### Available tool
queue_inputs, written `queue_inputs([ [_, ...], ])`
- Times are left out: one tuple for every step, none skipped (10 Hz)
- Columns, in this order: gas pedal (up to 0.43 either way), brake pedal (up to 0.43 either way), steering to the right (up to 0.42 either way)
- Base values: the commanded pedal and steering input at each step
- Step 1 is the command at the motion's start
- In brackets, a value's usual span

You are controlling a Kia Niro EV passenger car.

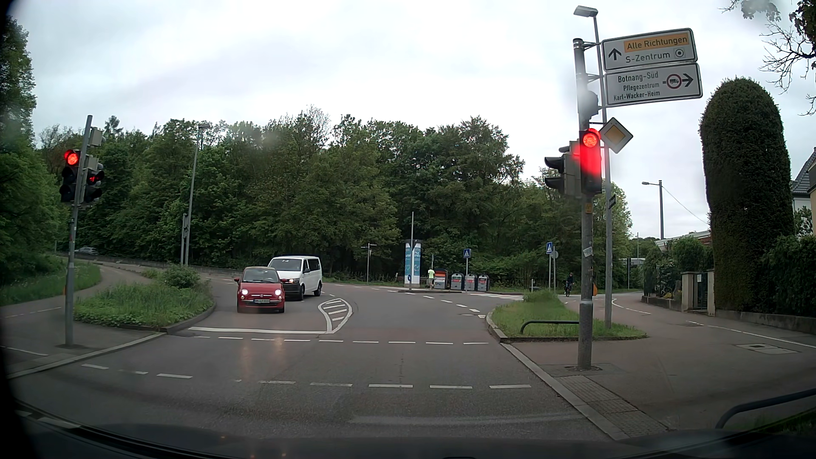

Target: Follow the waypoints while adhering to traffic rules and regulations

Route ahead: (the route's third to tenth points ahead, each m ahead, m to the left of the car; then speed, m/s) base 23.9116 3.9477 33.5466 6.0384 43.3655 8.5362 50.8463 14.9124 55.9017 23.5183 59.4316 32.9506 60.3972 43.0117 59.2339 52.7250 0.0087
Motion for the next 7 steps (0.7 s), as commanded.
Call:
queue_inputs([
  [0.000,0.262,-0.008],
  [0.000,0.262,-0.008],
  [0.000,0.262,-0.008],
  [0.000,0.256,-0.008],
  [0.000,0.189,-0.008],
  [0.000,0.000,-0.008],
  [0.000,0.000,-0.008],
])
